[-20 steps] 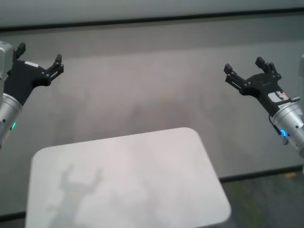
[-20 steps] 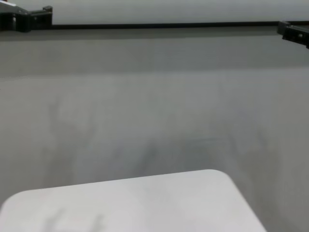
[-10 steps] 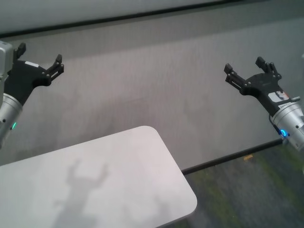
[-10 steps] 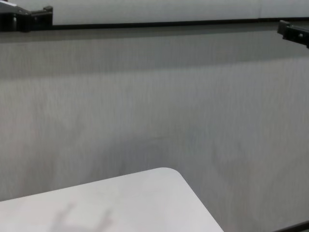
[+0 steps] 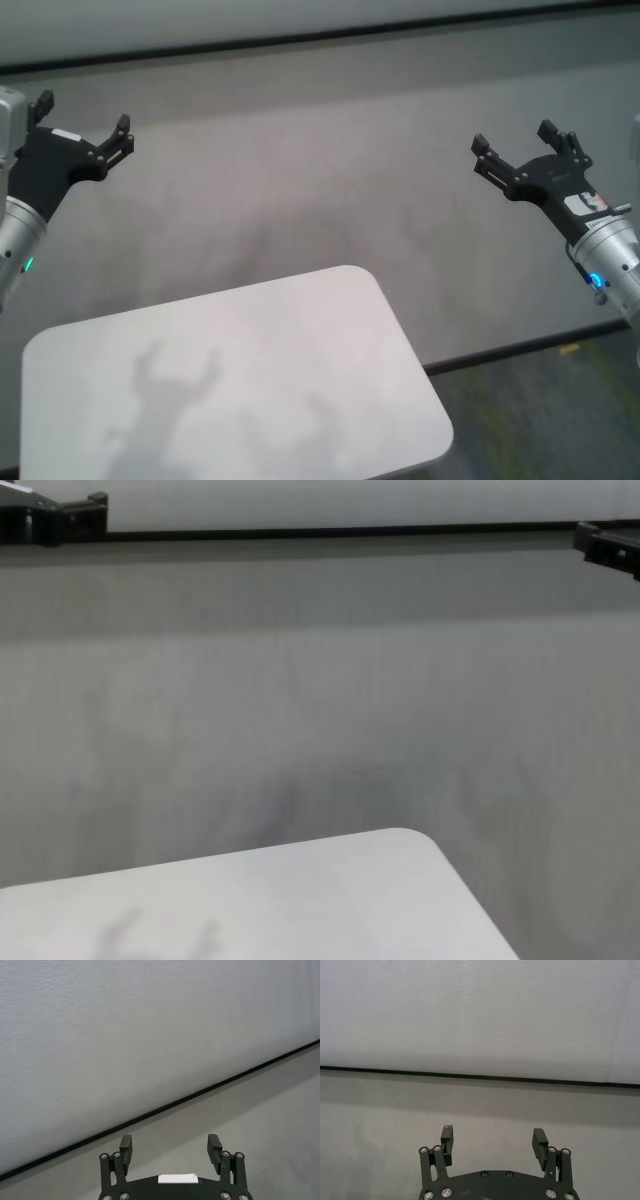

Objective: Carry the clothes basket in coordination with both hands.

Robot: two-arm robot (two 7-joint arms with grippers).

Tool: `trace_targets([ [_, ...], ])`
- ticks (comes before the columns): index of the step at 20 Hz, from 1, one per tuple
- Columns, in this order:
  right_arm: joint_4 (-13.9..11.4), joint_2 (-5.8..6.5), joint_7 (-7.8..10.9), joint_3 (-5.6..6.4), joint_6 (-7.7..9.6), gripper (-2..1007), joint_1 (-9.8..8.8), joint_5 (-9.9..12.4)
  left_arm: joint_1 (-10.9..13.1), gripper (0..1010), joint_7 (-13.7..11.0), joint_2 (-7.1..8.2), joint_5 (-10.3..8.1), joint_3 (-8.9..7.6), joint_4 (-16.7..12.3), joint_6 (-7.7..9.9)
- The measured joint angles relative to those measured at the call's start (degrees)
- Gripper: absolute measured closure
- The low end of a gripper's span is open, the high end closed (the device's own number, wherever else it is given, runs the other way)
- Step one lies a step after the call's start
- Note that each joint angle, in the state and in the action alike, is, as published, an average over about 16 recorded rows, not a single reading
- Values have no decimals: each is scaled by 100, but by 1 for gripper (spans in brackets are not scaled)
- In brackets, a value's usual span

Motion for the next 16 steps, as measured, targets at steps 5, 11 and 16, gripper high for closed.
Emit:
trace_targets([
  [5,0,0,0,0,0,0,0,0,0,10,0,0,0,0,0,0],
  [11,0,0,0,0,0,0,0,0,0,10,0,0,0,0,0,0],
  [16,0,0,0,0,0,0,0,0,0,10,0,0,0,0,0,0],
])
